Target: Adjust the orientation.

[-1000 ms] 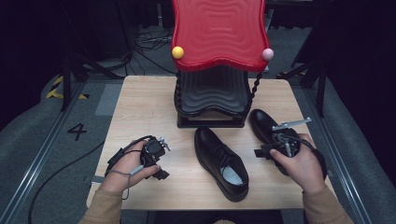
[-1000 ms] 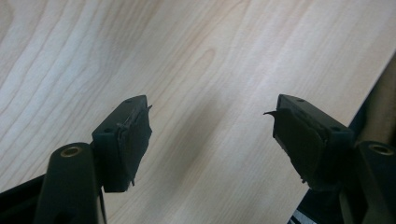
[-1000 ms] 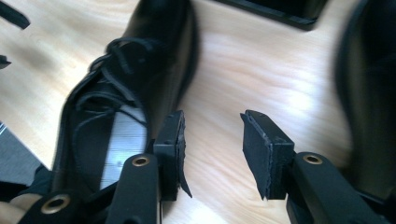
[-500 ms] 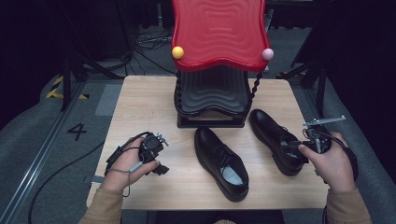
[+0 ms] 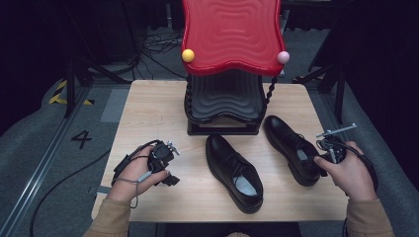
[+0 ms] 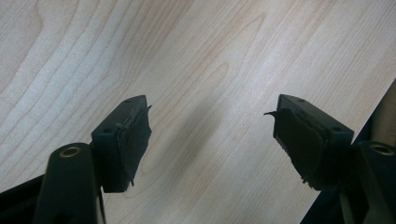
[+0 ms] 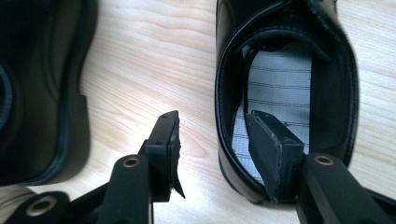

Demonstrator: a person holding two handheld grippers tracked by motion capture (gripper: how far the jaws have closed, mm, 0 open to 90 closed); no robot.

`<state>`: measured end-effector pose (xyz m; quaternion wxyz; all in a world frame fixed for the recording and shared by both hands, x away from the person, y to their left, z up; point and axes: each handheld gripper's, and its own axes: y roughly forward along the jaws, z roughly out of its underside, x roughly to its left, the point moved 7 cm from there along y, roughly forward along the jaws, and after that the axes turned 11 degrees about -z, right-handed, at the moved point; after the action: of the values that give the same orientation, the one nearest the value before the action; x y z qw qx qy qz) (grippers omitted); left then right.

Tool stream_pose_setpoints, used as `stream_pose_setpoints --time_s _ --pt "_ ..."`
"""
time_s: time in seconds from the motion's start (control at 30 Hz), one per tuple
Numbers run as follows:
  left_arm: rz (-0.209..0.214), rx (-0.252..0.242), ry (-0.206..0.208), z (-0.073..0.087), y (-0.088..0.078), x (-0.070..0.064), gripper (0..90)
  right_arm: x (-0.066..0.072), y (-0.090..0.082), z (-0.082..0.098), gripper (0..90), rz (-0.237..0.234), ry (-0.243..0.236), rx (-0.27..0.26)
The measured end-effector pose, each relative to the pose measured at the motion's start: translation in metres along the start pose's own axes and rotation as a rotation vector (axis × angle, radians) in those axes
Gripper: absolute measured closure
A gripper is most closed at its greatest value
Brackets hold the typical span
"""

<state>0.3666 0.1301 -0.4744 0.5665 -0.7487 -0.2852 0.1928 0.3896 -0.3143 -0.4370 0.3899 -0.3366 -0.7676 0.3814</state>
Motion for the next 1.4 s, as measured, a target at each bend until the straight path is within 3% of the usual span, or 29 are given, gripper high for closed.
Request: stream_pose_setpoints --time_s 0.13,0.27,0.33,0.4,0.5,0.57,0.67,0.8,1.0,1.07,1.17,1.23,1.4 --pt "0.001 0.0 0.001 -0.001 0.0 0.0 27.8 -0.002 0.01 -0.001 53.8 0.006 -0.01 0.016" --pt "0.006 0.007 0.01 0.0 0.001 0.0 27.7 -0.006 0.027 -0.007 58.3 0.026 -0.051 0.012" --pt "0.007 0.006 0.01 0.0 0.001 0.0 27.7 -0.009 0.033 -0.009 63.5 0.039 -0.062 0.009" --pt "0.004 0.002 0.007 0.001 0.001 -0.001 27.7 -0.011 0.038 -0.011 78.0 0.05 -0.079 0.018" --pt "0.004 0.003 0.006 0.002 0.001 -0.001 27.7 -0.009 0.038 -0.011 85.8 0.04 -0.086 0.022" --pt "-0.001 -0.002 0.0 0.002 -0.001 0.0 27.7 -0.008 0.033 -0.014 86.6 0.086 -0.09 -0.011" --pt "0.002 -0.007 0.001 0.001 -0.001 0.0 27.7 -0.006 0.028 -0.014 86.7 0.078 -0.089 -0.015" --pt "0.005 -0.005 0.012 -0.001 0.0 0.0 27.7 0.004 0.01 -0.012 86.7 0.054 -0.082 -0.04" --pt "0.006 -0.006 0.027 -0.006 -0.001 0.0 27.7 0.026 -0.01 -0.004 86.6 0.017 -0.117 -0.023" --pt "0.006 -0.01 0.022 -0.007 0.0 -0.001 27.7 0.03 -0.012 -0.004 86.6 0.01 -0.136 -0.02" --pt "0.008 -0.005 0.035 -0.01 0.002 -0.001 27.7 0.044 -0.016 -0.001 86.6 -0.05 -0.166 -0.021" --pt "0.013 -0.007 0.039 -0.011 0.002 -0.002 27.7 0.047 -0.017 0.0 86.7 -0.062 -0.177 -0.02" --pt "0.011 -0.002 0.034 -0.01 0.002 -0.002 27.7 0.068 -0.017 0.0 86.7 -0.095 -0.255 -0.01"
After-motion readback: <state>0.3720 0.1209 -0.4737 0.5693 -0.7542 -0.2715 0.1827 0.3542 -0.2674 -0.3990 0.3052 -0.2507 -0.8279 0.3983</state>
